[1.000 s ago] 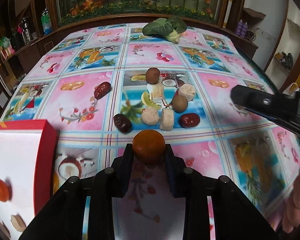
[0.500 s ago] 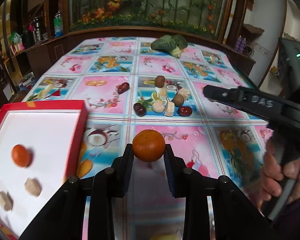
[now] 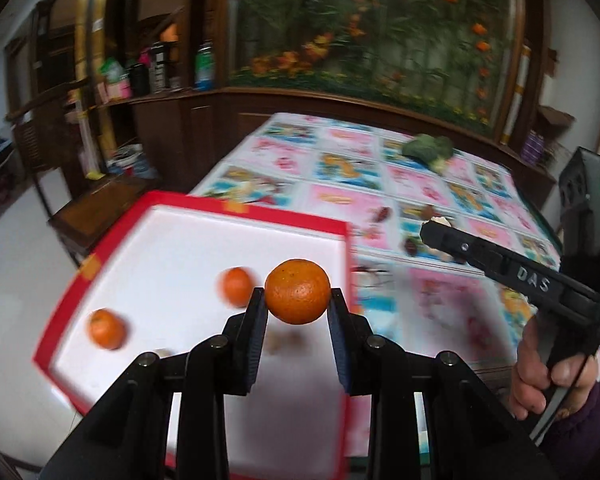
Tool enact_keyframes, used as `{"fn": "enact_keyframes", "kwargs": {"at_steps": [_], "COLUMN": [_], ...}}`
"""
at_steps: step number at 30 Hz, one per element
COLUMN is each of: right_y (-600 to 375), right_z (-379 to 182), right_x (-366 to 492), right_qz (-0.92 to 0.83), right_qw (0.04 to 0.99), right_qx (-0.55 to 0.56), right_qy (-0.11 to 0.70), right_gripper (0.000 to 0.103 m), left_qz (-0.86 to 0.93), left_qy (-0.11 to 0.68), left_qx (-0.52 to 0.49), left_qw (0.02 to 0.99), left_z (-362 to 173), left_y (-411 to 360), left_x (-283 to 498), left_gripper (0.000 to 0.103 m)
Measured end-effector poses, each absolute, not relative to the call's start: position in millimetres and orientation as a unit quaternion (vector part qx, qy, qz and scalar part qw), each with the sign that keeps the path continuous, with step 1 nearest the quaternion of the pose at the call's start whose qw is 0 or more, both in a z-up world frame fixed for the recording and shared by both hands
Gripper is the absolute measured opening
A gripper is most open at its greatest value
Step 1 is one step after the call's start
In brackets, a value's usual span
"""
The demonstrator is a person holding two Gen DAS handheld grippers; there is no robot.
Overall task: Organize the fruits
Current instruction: 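Carry the orange to the white tray and release it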
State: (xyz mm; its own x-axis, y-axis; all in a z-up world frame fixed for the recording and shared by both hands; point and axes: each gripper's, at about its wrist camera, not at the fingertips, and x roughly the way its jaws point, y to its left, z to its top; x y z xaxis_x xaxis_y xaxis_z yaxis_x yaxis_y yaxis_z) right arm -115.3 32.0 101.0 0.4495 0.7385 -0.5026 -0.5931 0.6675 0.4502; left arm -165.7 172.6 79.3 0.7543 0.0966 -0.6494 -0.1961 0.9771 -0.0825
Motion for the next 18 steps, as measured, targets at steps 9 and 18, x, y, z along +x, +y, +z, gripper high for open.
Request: {"fn": "enact_keyframes", "kwargs": {"at_steps": [9,18], "right_y": [124.3,140.6], "right_z": [89.9,70.3], "right_x": [-139.8,-125.7], "right_qz": [0.441,0.419], "right_qw": [0.823,0.814], "right_qx": [0.029,-0.003], "right_qy": [0.356,0.402], "right_gripper": [0.033,0.033], "left_qz": [0.120,0.128], "left_qy": [0.362,0.385], "left_qx": [-0.095,-0.082], "left_qw": [0.919,0.910], "left_z": [56.4,40.6], "left_y": [218.7,226.8], "left_x": [-168.4,-163.2], "left_gripper": [0.030,0.030]}}
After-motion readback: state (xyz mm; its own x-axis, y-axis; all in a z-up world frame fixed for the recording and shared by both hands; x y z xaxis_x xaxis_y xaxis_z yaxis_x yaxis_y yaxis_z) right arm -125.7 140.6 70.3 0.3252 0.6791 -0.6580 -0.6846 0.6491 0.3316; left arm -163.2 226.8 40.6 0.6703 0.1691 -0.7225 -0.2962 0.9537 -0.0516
